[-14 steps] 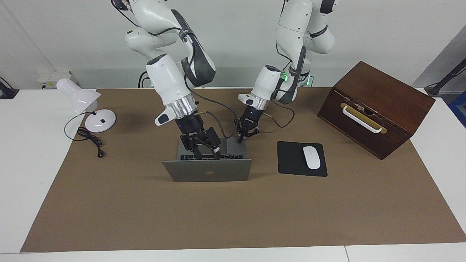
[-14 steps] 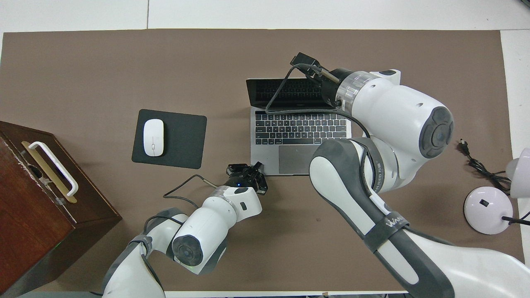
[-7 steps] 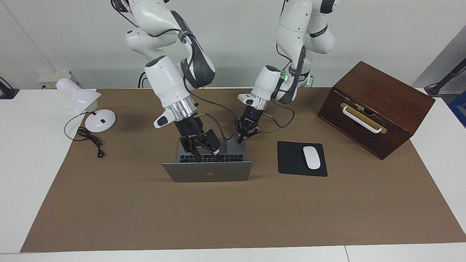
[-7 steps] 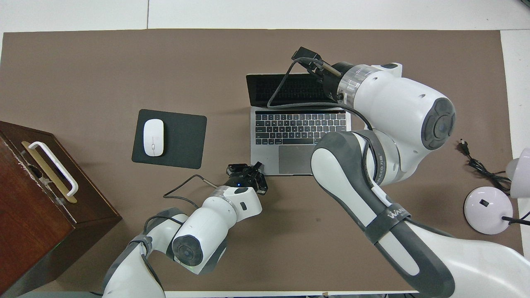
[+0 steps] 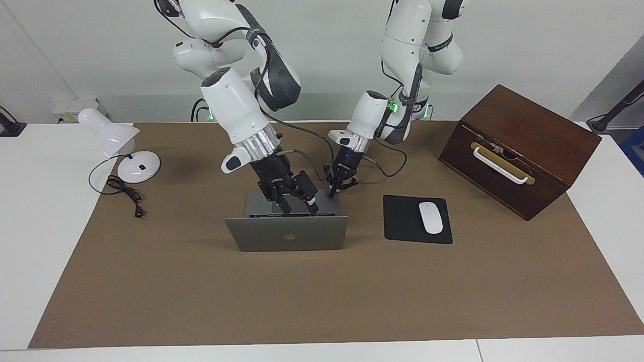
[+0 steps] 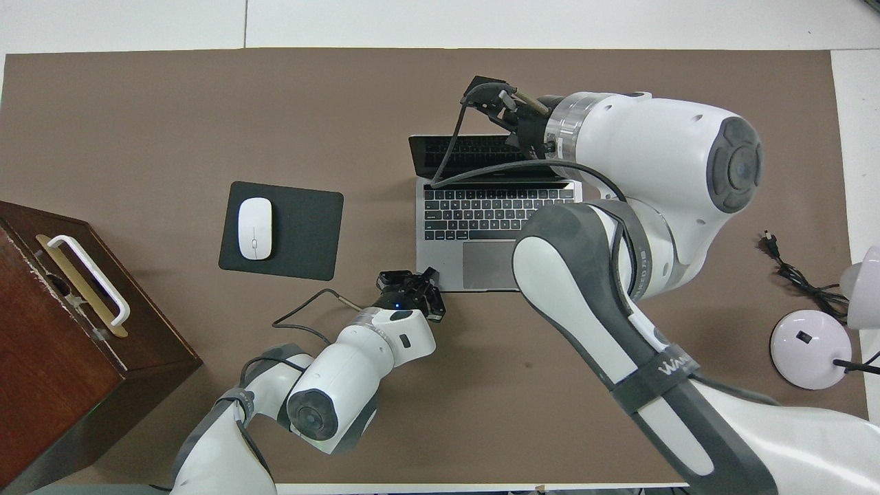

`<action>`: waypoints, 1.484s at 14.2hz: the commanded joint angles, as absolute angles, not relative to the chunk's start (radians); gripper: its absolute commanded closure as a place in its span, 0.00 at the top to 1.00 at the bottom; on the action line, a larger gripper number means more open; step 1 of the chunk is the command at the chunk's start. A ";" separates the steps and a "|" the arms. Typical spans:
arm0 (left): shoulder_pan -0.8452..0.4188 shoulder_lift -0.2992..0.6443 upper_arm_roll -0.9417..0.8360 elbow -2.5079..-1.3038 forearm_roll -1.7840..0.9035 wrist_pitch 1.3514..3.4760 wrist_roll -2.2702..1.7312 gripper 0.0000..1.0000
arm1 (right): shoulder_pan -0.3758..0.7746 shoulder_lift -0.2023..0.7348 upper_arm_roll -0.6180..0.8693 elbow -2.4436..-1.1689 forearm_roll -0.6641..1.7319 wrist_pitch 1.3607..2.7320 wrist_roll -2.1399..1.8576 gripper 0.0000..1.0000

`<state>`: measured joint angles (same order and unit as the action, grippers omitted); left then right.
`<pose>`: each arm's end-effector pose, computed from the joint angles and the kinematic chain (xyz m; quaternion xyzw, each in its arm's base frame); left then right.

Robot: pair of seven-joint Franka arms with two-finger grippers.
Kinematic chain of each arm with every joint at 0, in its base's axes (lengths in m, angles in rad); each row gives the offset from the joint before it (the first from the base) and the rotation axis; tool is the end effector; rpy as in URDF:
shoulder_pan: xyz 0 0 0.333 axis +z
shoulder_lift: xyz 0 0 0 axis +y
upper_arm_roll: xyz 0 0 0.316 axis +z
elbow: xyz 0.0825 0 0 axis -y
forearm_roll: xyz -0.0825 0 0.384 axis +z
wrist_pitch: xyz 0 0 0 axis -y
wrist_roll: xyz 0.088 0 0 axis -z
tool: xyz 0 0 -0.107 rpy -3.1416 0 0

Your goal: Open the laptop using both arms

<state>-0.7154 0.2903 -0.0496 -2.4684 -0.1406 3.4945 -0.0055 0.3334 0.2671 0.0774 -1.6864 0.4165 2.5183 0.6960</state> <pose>0.3907 -0.3517 0.2660 0.8916 -0.2765 0.3294 0.1415 0.6281 0.2637 0.5056 -0.9094 0.2635 -0.1410 0.2892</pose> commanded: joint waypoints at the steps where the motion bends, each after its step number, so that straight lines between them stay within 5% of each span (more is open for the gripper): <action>1: -0.726 0.362 -0.037 -2.419 -0.153 3.504 -0.037 0.00 | 0.360 0.267 0.078 -1.544 0.284 2.299 0.884 1.00; 9: -0.727 0.213 -0.037 -2.414 -0.155 3.370 -0.212 0.00 | 0.263 0.247 0.077 -1.211 0.229 1.602 0.809 1.00; 16: -0.680 0.039 -0.034 -2.398 -0.156 3.058 -0.279 0.00 | 0.075 0.189 0.075 -1.103 0.174 1.255 0.377 1.00; 21: -0.617 -0.084 -0.028 -2.335 -0.158 2.761 -0.305 0.00 | -0.026 0.154 0.071 -1.100 -0.010 1.189 -0.048 1.00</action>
